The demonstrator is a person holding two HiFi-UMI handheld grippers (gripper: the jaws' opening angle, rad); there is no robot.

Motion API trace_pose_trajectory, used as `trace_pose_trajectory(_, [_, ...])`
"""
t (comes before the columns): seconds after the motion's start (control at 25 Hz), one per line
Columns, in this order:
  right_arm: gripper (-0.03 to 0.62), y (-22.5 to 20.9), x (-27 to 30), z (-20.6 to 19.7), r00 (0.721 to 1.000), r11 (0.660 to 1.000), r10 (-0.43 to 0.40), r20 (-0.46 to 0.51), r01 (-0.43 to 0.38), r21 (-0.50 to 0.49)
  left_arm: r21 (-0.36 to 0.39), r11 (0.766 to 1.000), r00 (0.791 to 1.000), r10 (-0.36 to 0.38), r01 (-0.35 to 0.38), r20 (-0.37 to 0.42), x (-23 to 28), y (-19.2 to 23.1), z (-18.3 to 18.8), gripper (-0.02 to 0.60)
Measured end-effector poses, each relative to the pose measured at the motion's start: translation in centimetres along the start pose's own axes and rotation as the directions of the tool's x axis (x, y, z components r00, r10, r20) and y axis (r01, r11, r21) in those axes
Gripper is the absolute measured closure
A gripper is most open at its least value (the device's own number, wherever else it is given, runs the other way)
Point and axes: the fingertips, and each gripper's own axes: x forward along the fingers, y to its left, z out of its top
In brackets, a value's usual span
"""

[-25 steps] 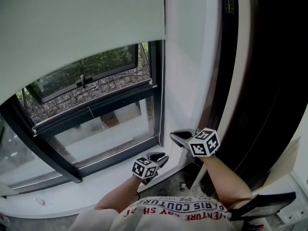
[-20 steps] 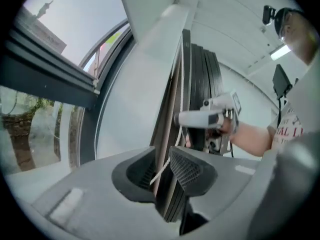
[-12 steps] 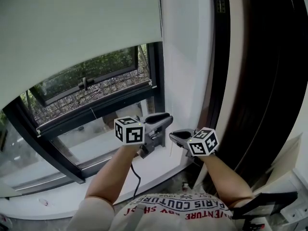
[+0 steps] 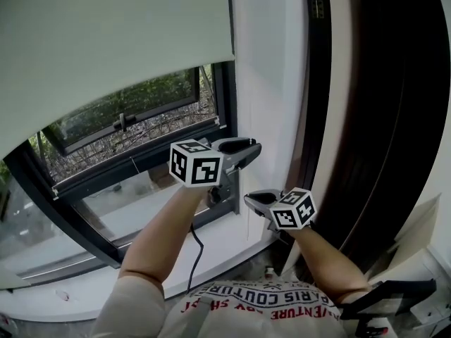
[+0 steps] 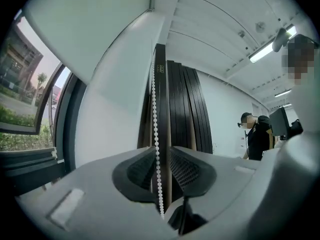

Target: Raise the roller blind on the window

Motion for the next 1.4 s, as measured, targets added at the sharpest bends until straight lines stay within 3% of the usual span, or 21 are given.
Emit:
trace_pose_trajectory(0.16, [0.586,0.0,0.0,0.0,1.0,1.0,0.005,0.006,-0.005,0.005,0.007,0.999,0.999,0.031,-0.031,-0.007,0.1,0.6,0.1,0.554])
trace_pose_trajectory(0.68, [0.586,-1.5,-0.6,-1.0,1.0,0.999,0.003,0.023,-0.004,0.038,0.015,1.0,0.999,0.023,-0.022,-0.039,1.3,1.4,-0.9,0.563])
trace_pose_trajectory(1.12, [0.586,-4.4,1.0,-10.0,0.992,0.992,-0.014,-0.126,0.03,0.123,-0.033,0.997,0.985,0.064,-0.07,-0.158,3.1,3.5,-10.4,0.561])
trace_pose_trajectory(1.4, [0.586,-4.8,1.8,-15.4,0.978,0.984,0.0,-0.209,0.037,0.174,0.002,0.994,0.968,0.102,-0.105,-0.231,3.4,3.2,-16.3,0.566])
